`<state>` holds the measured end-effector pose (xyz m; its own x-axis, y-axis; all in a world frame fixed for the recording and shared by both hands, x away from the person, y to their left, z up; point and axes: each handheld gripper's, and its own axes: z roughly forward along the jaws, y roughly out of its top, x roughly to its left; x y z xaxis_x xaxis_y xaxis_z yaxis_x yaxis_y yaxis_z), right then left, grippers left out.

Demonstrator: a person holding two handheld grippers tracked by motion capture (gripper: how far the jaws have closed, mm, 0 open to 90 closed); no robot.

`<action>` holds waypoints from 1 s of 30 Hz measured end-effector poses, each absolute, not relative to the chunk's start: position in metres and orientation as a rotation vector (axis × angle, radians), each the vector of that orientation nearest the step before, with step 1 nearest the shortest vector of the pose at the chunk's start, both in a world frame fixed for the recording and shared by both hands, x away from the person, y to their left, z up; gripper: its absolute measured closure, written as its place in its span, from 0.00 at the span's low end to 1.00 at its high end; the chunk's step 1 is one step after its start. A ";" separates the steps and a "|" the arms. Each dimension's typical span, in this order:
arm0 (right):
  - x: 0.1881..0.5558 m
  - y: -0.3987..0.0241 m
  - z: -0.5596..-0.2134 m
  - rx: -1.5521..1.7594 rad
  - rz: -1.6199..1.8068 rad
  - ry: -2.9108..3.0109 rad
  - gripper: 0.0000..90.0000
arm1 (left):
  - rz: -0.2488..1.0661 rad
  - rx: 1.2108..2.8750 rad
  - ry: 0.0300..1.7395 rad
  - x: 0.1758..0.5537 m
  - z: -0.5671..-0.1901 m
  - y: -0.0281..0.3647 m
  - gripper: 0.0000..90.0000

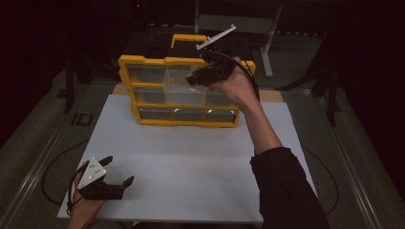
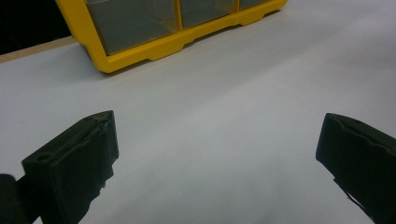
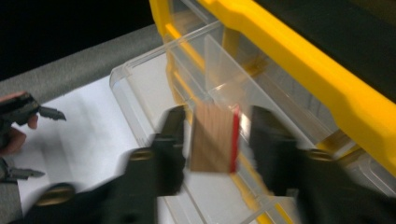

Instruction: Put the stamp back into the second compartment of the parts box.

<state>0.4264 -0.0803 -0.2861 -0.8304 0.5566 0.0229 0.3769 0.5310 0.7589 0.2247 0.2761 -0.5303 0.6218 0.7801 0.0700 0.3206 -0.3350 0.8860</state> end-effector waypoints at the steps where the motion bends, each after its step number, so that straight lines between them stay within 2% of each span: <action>1: 0.427 -0.081 -0.286 0.796 1.184 2.542 0.56 | 0.623 1.916 0.874 0.225 -0.530 0.276 0.00; 5: 0.426 -0.081 -0.285 0.811 1.196 2.509 0.32 | 0.621 1.919 0.873 0.225 -0.531 0.276 0.00; 10: 0.426 -0.086 -0.284 0.848 1.204 2.458 0.15 | 0.620 1.920 0.873 0.225 -0.531 0.276 0.00; 16: 0.425 -0.095 -0.285 0.868 1.187 2.444 0.09 | 0.621 1.924 0.872 0.225 -0.531 0.275 0.00; 30: 0.412 -0.134 -0.296 0.893 1.253 2.416 0.09 | 0.630 1.913 0.880 0.225 -0.530 0.277 0.00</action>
<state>0.4117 -0.1336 -0.2962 -0.7711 0.6356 0.0368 0.3963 0.4340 0.8091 0.2255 0.2765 -0.5304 0.6151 0.7852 0.0716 0.3212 -0.3325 0.8867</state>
